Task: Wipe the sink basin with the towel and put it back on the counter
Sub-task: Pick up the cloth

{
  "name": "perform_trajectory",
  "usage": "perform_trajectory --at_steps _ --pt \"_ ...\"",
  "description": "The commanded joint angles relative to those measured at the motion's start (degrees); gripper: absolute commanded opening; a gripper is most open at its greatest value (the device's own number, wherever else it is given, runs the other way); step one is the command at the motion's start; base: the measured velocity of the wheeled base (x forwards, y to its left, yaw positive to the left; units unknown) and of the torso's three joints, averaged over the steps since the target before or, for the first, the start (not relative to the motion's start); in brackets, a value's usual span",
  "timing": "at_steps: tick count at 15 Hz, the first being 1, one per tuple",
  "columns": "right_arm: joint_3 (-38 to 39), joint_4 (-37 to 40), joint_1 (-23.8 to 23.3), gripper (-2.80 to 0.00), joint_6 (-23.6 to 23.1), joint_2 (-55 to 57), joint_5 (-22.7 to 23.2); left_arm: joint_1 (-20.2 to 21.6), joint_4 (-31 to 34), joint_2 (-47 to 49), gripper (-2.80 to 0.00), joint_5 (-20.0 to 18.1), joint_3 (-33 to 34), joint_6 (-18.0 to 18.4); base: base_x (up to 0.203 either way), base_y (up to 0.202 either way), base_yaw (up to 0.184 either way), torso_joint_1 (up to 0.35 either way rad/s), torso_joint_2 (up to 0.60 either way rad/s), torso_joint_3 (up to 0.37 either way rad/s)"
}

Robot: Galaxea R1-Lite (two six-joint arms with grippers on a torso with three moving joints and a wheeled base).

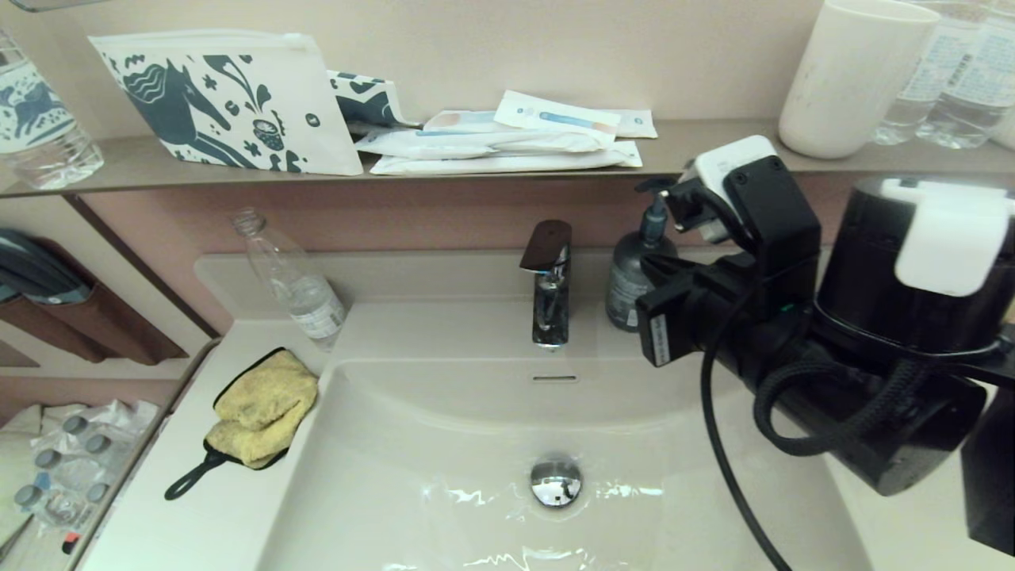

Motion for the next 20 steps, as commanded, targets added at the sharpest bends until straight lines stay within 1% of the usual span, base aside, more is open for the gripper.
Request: perform_trajectory --at_steps 1,4,7,8,10,13,16,20 --pt "6.86 -0.11 -2.31 -2.8 -0.34 -6.53 -0.62 0.02 -0.02 0.06 -2.8 -0.02 0.0 0.0 0.0 0.0 0.0 0.0 0.0 0.0" --pt "14.71 2.0 -12.53 -2.8 -2.57 -14.63 -1.64 0.02 -0.04 0.04 -2.8 -0.02 0.0 0.0 0.0 0.0 0.0 0.0 0.0 0.0" --pt "16.66 10.15 -22.27 -2.8 -3.08 -24.57 0.55 0.05 0.0 0.03 -2.8 -0.02 0.0 0.0 0.0 0.0 0.0 0.0 0.0 0.0" --pt "16.87 12.93 -24.5 -2.8 -3.03 -27.64 1.42 0.02 -0.05 0.02 -2.8 -0.02 0.0 0.0 0.0 0.0 0.0 0.0 0.0 0.0" --pt "17.28 17.46 -26.27 -2.8 -2.85 -33.0 1.97 0.02 0.0 -0.02 -2.8 -0.02 0.0 0.0 0.0 0.0 0.0 0.0 0.0 0.0" --pt "17.87 25.19 -28.08 -2.8 -2.79 -41.37 1.4 0.02 -0.06 0.02 -2.8 -0.02 0.0 0.0 0.0 0.0 0.0 0.0 0.0 0.0" --pt "17.77 32.72 -34.21 -2.8 -3.04 -49.66 -0.08 0.02 -0.06 -0.01 -2.8 -0.02 0.0 0.0 0.0 0.0 0.0 0.0 0.0 0.0" --pt "17.27 42.25 -41.79 -2.8 -3.33 -59.69 -0.43 0.02 0.0 -0.02 -2.8 -0.02 0.0 0.0 0.0 0.0 0.0 0.0 0.0 0.0"
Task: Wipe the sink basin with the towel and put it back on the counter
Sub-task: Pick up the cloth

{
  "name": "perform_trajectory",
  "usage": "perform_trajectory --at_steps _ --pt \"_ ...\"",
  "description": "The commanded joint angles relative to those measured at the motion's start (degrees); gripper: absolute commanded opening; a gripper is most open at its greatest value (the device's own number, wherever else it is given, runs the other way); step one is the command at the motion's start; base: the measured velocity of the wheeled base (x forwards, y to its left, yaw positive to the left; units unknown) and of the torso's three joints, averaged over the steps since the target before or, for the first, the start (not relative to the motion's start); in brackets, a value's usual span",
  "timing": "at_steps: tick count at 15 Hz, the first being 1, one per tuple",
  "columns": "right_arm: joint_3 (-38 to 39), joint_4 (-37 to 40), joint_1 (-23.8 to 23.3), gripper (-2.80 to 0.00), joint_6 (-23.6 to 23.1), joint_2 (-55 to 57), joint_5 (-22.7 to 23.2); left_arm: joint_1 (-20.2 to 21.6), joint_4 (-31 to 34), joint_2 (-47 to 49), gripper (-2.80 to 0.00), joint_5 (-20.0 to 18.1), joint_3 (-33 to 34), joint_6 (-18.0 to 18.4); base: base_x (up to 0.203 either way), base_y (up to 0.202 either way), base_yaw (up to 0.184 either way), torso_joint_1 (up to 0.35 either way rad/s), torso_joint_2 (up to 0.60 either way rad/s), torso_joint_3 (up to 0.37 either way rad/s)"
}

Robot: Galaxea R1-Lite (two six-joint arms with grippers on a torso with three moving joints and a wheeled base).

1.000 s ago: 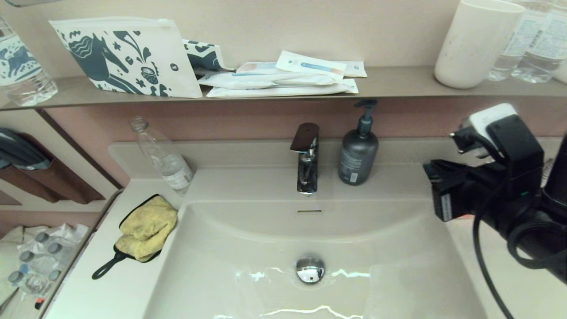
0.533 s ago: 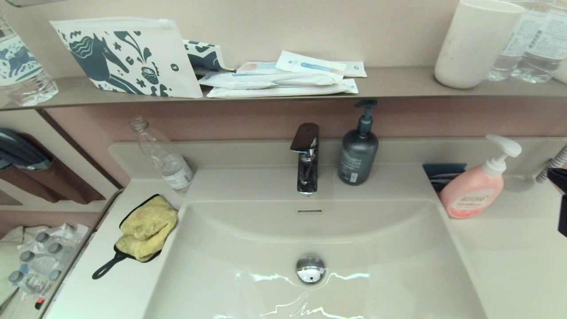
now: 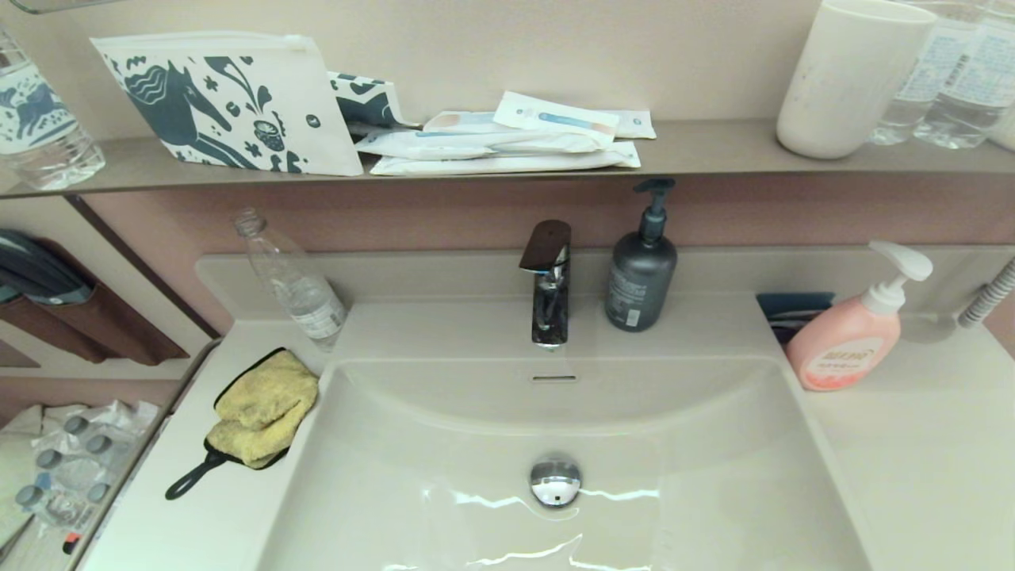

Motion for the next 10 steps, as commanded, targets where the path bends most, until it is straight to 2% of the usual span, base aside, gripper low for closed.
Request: perform_trajectory --at_steps 1,5,10 --pt "-0.24 2.37 -3.11 -2.8 -0.47 -7.58 -0.21 0.09 -0.01 -0.02 -2.8 -0.02 0.0 -0.02 0.0 0.0 0.0 0.0 0.0 0.0" --pt "-0.31 6.48 -6.82 -2.8 -2.21 -17.13 -0.21 0.02 -0.03 0.0 -2.8 -0.02 0.0 -0.02 0.0 0.0 0.0 0.0 0.0 0.0" --pt "-0.29 9.07 -8.07 -2.8 -2.5 -24.6 0.5 0.02 -0.09 0.0 -2.8 -0.02 0.0 -0.02 0.0 0.0 0.0 0.0 0.0 0.0"
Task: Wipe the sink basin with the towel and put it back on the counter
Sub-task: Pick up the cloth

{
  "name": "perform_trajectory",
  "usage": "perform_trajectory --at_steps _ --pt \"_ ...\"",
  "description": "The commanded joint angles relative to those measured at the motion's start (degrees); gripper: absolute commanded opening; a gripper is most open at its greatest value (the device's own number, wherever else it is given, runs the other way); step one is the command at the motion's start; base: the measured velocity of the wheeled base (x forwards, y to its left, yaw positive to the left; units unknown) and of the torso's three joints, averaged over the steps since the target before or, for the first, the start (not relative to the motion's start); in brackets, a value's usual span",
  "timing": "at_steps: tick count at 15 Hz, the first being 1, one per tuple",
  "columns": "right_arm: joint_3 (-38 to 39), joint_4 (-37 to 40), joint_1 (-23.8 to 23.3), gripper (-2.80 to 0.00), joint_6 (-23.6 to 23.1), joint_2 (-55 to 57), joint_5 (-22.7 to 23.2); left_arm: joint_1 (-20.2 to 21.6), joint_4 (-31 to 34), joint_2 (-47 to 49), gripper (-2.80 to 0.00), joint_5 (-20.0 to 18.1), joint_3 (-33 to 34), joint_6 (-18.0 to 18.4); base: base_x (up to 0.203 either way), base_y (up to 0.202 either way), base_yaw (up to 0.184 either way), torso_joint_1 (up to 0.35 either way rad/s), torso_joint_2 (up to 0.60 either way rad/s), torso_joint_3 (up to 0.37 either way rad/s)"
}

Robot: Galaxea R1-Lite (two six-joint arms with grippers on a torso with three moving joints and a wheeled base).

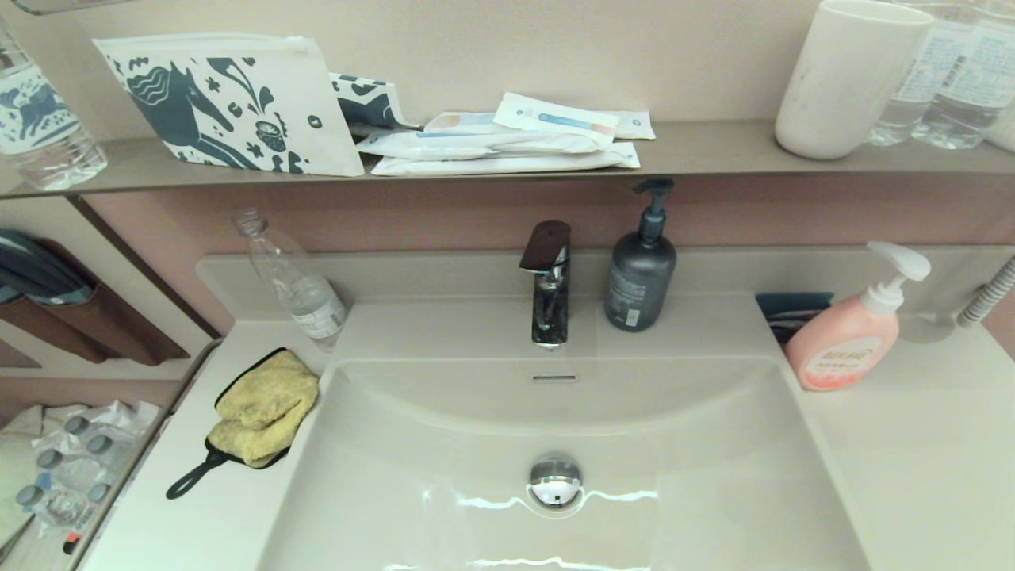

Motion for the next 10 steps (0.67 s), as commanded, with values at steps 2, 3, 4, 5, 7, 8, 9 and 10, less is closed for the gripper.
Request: perform_trajectory --at_steps 2,3,4,5,7,8,9,10 --pt "0.63 0.08 -1.12 -2.8 -0.08 -5.01 1.73 0.03 -0.05 -0.02 -2.8 0.0 0.0 0.0 0.0 0.0 0.0 0.0 0.0 0.0" --pt "1.55 0.0 -1.28 -2.8 0.03 -6.24 2.45 0.02 -0.05 0.03 -2.8 0.0 0.0 0.0 0.0 0.0 0.0 0.0 0.0 0.0" --pt "2.57 -0.12 -1.43 -2.8 0.27 -7.37 3.24 0.07 -0.01 -0.01 -2.8 0.0 0.0 0.0 0.0 0.0 0.0 0.0 0.0 0.0" --pt "3.64 -0.32 -1.53 -2.8 0.98 -8.8 5.04 0.07 0.0 0.03 -2.8 0.0 0.0 0.0 0.0 0.0 0.0 0.0 0.0 0.0" --pt "5.63 -0.4 -1.74 -2.8 2.6 -11.73 9.43 0.02 -0.06 -0.02 -2.8 0.0 0.0 0.0 0.0 0.0 0.0 0.0 0.0 0.0" --pt "6.73 -0.42 -1.76 -2.8 4.66 -12.72 10.91 0.02 -0.06 0.06 -2.8 0.0 0.0 0.0 0.0 0.0 0.0 0.0 0.0 0.0" --pt "7.93 -0.48 -1.77 -2.8 7.31 -13.32 12.0 0.02 -0.05 -0.02 -2.8 0.0 0.0 0.0 0.0 0.0 0.0 0.0 0.0 0.0" --pt "8.94 -0.5 -1.77 -2.8 9.8 -13.77 12.86 0.02 -0.04 0.06 -2.8 0.0 0.0 0.0 0.0 0.0 0.0 0.0 0.0 0.0"
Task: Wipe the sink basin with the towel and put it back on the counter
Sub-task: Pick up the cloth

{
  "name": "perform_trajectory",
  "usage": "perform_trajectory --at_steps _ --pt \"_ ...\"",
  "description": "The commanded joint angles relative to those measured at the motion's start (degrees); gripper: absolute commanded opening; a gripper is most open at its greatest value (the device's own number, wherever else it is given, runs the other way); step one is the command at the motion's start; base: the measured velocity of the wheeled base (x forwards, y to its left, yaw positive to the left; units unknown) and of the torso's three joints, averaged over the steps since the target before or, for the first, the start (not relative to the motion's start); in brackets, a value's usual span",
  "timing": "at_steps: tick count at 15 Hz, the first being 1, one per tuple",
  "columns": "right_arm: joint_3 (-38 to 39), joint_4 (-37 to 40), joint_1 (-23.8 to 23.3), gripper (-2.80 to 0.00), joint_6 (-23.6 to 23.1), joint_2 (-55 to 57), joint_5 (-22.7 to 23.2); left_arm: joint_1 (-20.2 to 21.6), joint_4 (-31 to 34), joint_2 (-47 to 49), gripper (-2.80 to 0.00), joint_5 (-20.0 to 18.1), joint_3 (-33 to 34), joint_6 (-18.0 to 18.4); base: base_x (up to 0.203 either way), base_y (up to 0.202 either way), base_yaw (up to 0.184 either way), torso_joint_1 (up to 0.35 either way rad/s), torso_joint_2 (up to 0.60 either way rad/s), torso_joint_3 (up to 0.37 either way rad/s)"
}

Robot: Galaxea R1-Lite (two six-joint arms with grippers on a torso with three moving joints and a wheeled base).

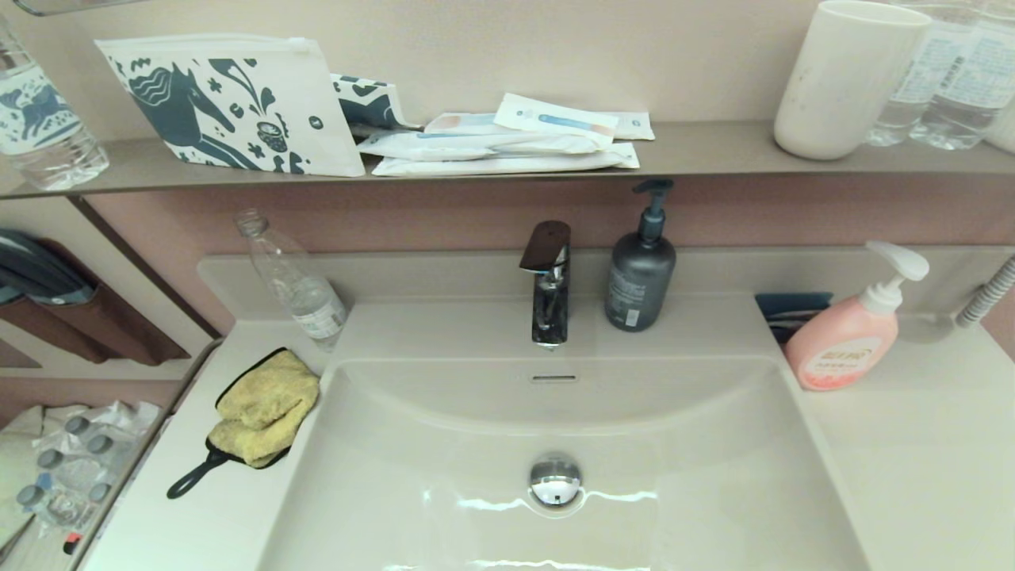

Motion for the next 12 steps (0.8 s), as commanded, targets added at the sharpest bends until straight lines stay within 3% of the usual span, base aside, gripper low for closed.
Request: perform_trajectory --at_steps 1,5,12 --pt "2.38 0.02 -0.01 -2.8 3.91 -2.13 1.19 0.02 -0.06 -0.02 -2.8 -0.02 0.0 0.0 0.0 0.0 0.0 0.0 0.0 0.0" --pt "7.53 -2.79 -0.01 -2.8 7.8 -2.96 4.54 0.02 -0.06 -0.01 -2.8 -0.02 0.0 0.0 0.0 0.0 0.0 0.0 0.0 0.0" --pt "23.36 -16.93 -0.01 -2.8 7.93 -2.99 12.63 0.02 0.0 -0.01 -2.8 -0.02 0.0 0.0 0.0 0.0 0.0 0.0 0.0 0.0"
